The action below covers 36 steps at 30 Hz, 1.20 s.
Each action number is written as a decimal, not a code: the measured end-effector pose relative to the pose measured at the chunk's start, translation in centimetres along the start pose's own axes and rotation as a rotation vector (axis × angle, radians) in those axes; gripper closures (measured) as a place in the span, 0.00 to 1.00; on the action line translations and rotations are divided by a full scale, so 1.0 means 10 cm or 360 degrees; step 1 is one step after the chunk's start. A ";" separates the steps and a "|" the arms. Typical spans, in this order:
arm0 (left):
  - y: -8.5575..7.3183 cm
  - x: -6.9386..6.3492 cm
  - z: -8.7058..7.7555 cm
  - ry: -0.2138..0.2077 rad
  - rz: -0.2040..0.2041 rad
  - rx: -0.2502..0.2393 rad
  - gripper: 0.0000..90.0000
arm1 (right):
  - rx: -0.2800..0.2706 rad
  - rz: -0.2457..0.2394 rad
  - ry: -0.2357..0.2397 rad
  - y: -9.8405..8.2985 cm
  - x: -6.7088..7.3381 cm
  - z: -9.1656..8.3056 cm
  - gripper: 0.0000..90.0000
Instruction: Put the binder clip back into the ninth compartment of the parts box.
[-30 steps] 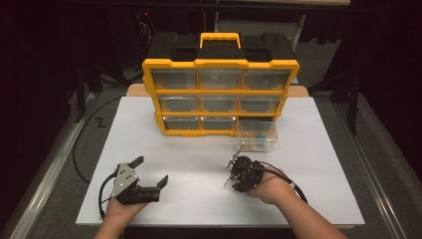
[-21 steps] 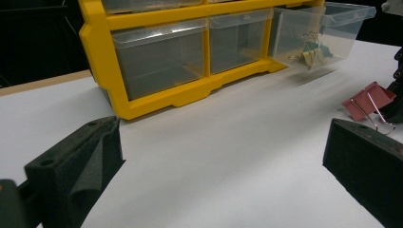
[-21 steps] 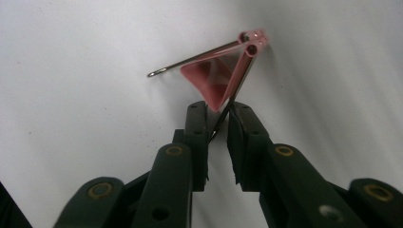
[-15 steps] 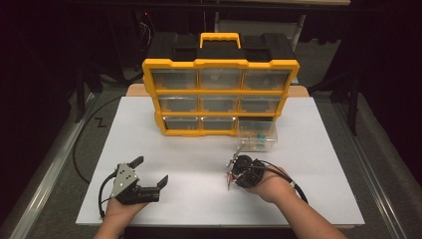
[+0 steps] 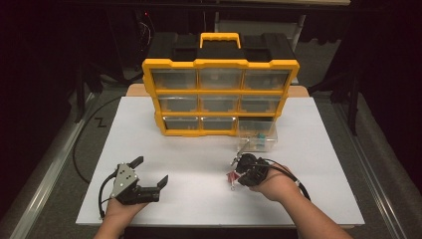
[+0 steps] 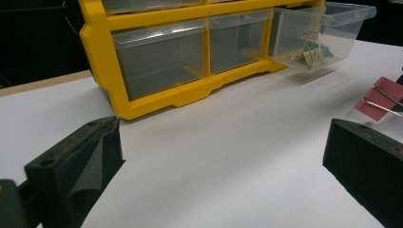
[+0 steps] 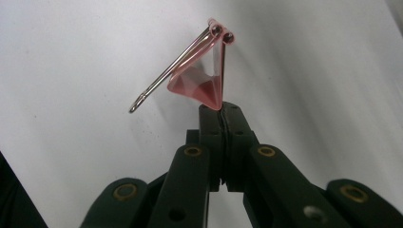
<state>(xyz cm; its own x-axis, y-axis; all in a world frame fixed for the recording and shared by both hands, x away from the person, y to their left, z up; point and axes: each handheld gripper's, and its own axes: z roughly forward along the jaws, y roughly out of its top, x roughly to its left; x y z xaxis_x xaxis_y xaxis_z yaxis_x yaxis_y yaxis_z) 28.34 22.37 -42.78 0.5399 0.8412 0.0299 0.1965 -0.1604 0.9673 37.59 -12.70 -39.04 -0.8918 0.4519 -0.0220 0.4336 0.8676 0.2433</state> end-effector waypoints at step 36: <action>0.00 0.00 0.00 0.0005 0.0003 0.0002 0.00 | 0.0036 0.0034 0.0035 -0.39 -0.31 -0.26 1.00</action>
<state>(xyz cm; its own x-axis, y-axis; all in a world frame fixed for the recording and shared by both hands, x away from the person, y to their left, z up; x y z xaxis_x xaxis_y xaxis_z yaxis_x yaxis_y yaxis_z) 28.33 22.33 -42.81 0.5378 0.8424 0.0322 0.1964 -0.1623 0.9670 38.36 -18.07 -37.41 -0.8848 0.4660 0.0043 0.4553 0.8624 0.2214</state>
